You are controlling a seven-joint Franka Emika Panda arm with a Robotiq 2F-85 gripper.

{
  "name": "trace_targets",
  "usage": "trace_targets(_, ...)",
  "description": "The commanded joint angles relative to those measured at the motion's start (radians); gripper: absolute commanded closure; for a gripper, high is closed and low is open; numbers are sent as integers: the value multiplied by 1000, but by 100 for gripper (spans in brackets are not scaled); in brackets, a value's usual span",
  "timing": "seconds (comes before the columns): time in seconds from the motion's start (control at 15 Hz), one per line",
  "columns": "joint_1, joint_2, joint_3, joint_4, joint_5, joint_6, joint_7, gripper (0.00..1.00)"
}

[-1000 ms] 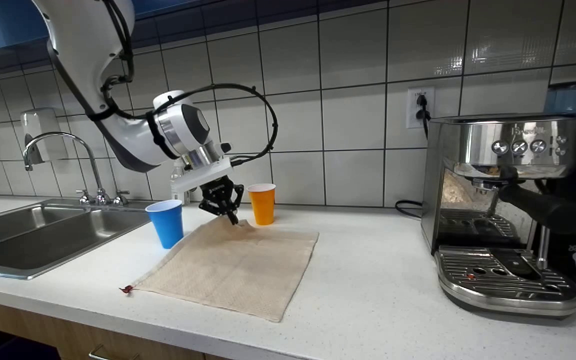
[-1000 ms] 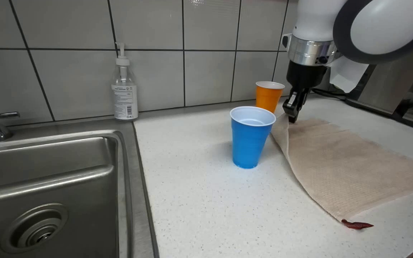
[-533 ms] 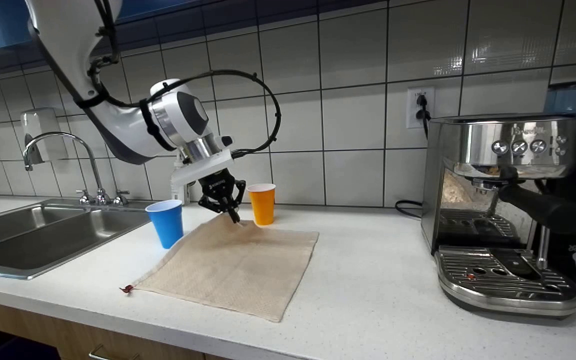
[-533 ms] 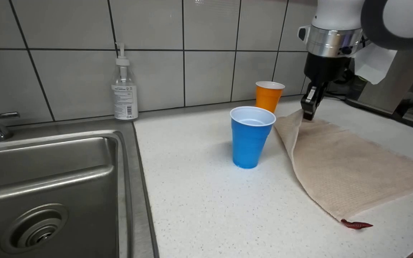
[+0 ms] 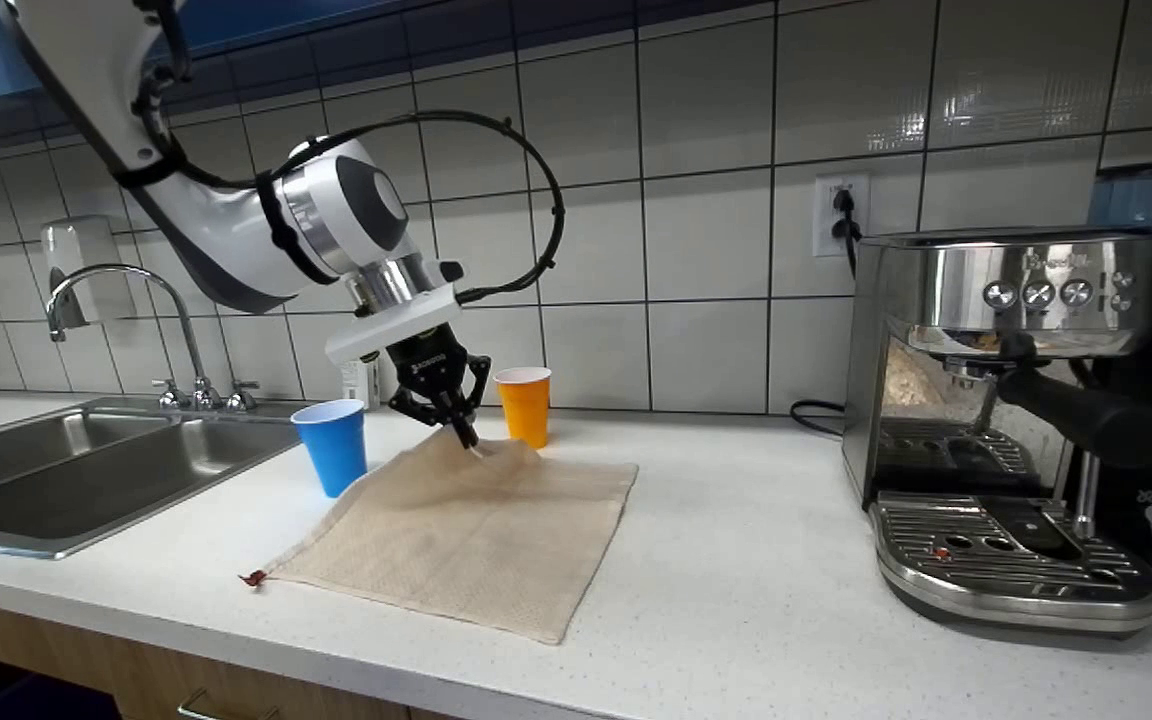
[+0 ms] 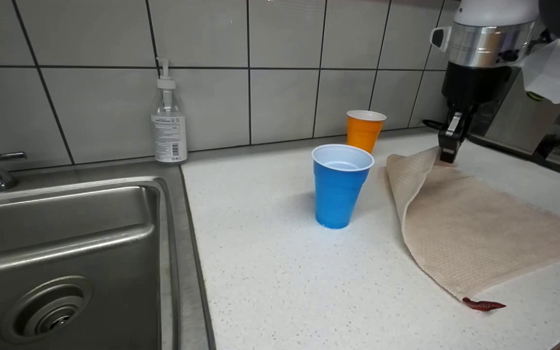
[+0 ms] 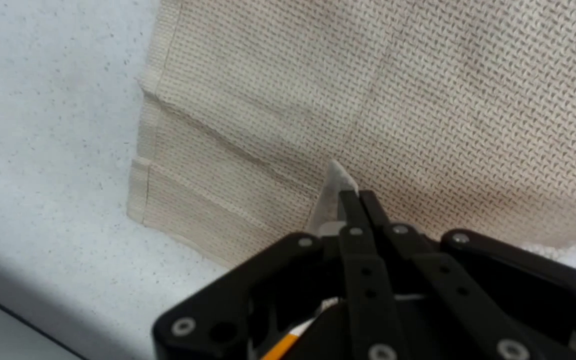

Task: Fold the towel

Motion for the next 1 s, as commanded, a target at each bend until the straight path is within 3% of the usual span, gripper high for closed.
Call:
trace_targets(0.0,-29,-83,11,-57,-30,-33,6,99)
trace_targets(0.93,-129,-166,-13,-121,-117,-76,-16,99)
